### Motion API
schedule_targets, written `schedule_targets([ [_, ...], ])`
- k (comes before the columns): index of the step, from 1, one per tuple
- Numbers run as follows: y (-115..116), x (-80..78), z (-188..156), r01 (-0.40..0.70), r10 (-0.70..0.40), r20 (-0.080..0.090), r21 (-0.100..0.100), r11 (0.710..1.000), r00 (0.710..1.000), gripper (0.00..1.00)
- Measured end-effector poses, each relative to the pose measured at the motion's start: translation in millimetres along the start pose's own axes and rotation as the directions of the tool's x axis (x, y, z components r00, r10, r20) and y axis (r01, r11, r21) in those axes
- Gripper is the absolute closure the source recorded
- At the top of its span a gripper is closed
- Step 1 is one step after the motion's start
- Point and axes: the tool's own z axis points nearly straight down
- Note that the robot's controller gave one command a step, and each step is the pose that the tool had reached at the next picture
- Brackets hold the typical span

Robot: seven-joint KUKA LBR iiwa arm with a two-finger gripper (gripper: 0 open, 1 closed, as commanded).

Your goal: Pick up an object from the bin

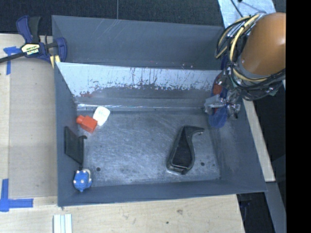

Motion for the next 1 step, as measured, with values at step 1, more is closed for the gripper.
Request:
schedule_targets([
  [1,-0.5,16.0,-103.3,-0.012,0.012,-0.001,0.001,1.0,1.0,1.0],
])
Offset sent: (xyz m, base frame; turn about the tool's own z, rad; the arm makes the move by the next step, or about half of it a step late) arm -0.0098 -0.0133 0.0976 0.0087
